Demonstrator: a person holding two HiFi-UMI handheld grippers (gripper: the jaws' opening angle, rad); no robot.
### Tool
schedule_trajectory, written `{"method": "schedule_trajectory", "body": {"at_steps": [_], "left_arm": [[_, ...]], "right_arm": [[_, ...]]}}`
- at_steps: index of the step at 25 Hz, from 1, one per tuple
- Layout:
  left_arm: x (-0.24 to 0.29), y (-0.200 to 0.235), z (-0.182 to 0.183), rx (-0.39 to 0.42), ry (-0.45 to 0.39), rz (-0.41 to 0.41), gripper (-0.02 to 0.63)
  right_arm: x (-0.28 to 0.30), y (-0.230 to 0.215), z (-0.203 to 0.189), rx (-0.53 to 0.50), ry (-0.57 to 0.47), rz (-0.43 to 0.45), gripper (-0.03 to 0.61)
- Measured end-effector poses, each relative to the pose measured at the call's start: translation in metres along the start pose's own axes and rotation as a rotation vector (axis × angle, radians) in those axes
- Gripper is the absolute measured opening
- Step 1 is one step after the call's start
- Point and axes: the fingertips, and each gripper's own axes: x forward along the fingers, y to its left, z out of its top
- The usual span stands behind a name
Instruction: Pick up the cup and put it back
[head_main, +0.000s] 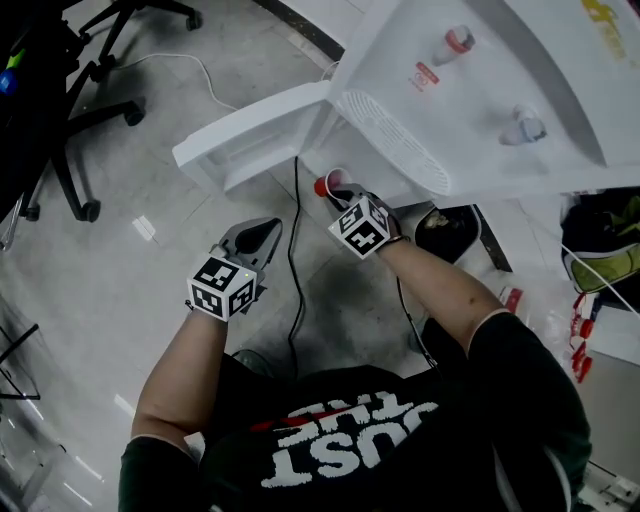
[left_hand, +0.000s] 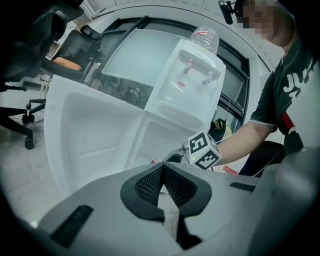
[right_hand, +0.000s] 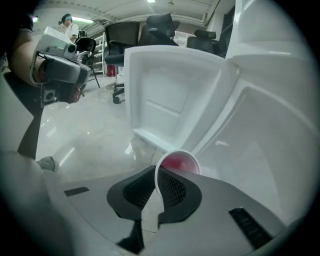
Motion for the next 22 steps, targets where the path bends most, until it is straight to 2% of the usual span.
{"method": "schedule_trajectory", "body": {"at_steps": [5, 8, 10, 16, 22], "left_arm": [[0.014, -0.024, 0.016, -0.008, -0.008, 0.028, 0.008], [0.008, -0.052, 0.03, 0.014, 0.026, 0.063, 0.008], [-0.001, -0.076, 0.045, -0.009, 0.037, 0.089, 0.008], [-0.05, -0.162, 0.128, -0.083, 0.032, 0.145, 0.008], [-0.115, -0.218, 0.236, -0.111, -0.011, 0.21, 0.008]], "right_arm": [[-0.051, 0.01, 0.006, -0.044, -0.024, 0.057, 0.046], [-0.098, 0.029, 0.011, -0.055, -0.016, 0.113, 0.046], [-0.136, 0.042, 0.015, -0.067, -0.004, 0.152, 0.046], [-0.265, 0.068, 0.059, -0.135, -0.008, 0.236, 0.046], [-0.392, 0.057, 0.13, -0.177, -0.051, 0.256, 0.046]]}}
